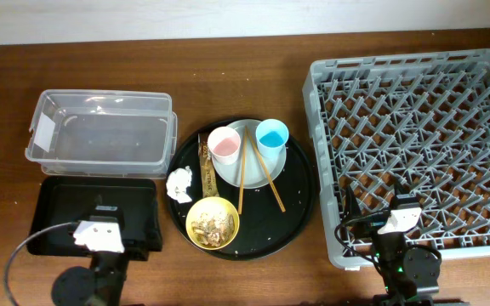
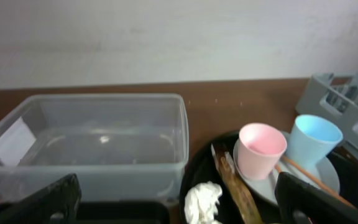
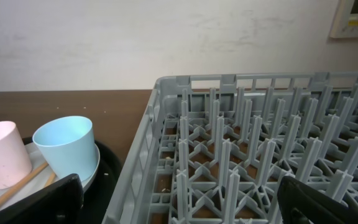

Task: Sort waste into correct bins and load items into the dishwasher rack
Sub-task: 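Grasp the white crumpled tissue with the left gripper and lift it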

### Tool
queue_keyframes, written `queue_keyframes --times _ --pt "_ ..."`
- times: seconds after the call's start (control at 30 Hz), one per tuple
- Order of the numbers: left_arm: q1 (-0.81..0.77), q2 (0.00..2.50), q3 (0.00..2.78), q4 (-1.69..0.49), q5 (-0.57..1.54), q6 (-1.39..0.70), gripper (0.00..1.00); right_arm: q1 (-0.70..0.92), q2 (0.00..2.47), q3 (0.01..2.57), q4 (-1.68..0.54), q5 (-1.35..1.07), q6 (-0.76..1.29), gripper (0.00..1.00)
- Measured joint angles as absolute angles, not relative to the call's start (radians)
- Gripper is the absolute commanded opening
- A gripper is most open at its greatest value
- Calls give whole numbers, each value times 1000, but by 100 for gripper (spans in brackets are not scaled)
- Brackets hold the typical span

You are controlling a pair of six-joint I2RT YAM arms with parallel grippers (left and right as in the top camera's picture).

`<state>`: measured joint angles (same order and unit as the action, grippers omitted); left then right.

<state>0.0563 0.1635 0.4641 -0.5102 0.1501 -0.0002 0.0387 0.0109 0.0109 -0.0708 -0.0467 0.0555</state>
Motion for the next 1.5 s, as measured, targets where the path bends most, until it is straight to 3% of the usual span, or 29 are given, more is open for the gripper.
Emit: queue_keyframes --times 0.2,0.37,0.53,0.6,0.73,0.77,0.83,0.9,1.0,1.03,1.1,1.17,1.27,1.5 --pt "56 445 584 -623 184 -1 99 39 11 11 -71 -47 56 98" --pt "53 741 667 -532 457 0 100 39 11 11 -71 -47 56 98" --pt "53 807 681 -406 635 -91 99 39 11 11 -71 -47 56 98" --pt "53 815 713 -454 642 -168 99 39 11 11 -71 -47 56 98" --pt "39 857 878 -765 478 -239 95 39 11 11 -71 -47 56 99" --pt "7 886 957 -875 386 -245 83 39 11 11 -71 -47 56 98" --pt "-68 927 1026 -954 269 -249 80 39 11 11 -71 -47 57 98" --pt "-153 977 1034 -991 203 -255 99 39 11 11 -71 -47 57 98" --pt "-232 1085 1034 -981 151 -256 98 39 11 11 -71 -47 56 99" --pt "-238 1110 1034 -963 140 -255 82 39 11 11 -71 -47 57 98" --pt "-240 1149 1034 -954 117 -278 69 39 11 11 -71 -47 56 98" --pt "-245 1165 1034 -967 60 -337 63 39 11 11 -71 -47 56 98" --pt "-294 1169 1012 -922 -52 -424 63 39 11 11 -71 -47 56 98" --pt "-382 1174 718 -592 -219 -540 74 39 11 11 -71 -47 56 99"
